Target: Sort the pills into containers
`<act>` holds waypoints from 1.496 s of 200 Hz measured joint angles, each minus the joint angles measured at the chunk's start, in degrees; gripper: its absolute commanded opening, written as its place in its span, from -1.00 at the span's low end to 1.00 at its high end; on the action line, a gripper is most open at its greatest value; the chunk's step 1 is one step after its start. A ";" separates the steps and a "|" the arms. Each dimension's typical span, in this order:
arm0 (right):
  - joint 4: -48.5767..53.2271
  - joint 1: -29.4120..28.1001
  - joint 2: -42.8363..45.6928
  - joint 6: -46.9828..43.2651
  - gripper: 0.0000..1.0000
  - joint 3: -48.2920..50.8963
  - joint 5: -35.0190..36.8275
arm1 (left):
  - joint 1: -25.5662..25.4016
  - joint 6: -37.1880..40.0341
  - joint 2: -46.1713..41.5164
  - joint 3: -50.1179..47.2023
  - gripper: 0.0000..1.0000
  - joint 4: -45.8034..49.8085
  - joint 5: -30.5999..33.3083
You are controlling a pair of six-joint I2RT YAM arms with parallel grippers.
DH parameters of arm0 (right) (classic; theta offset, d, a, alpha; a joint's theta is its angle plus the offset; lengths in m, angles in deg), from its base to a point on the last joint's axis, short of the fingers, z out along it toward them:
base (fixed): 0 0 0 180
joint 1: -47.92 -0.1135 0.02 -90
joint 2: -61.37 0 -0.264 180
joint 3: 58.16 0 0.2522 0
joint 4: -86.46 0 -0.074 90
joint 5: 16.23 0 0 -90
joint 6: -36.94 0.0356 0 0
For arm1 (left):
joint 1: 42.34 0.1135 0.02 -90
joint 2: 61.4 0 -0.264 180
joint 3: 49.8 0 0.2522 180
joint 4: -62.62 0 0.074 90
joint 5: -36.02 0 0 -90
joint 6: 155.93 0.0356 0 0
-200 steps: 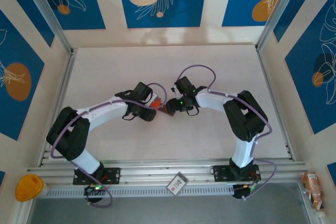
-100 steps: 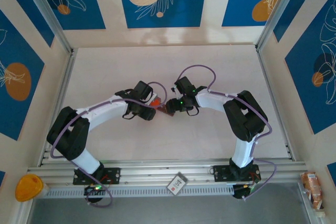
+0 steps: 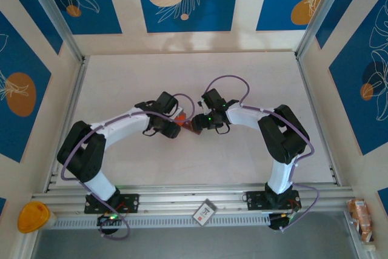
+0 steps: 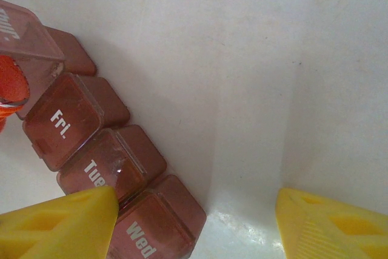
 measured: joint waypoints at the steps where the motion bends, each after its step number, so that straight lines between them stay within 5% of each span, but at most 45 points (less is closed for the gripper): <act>1: -0.02 0.00 0.00 0.00 0.40 0.00 0.00 | 0.00 0.00 0.02 0.02 -1.00 0.02 0.02; 299: -1.01 0.00 0.26 0.87 0.40 0.70 -0.22 | -0.26 2.43 4.22 6.51 -1.00 6.05 1.55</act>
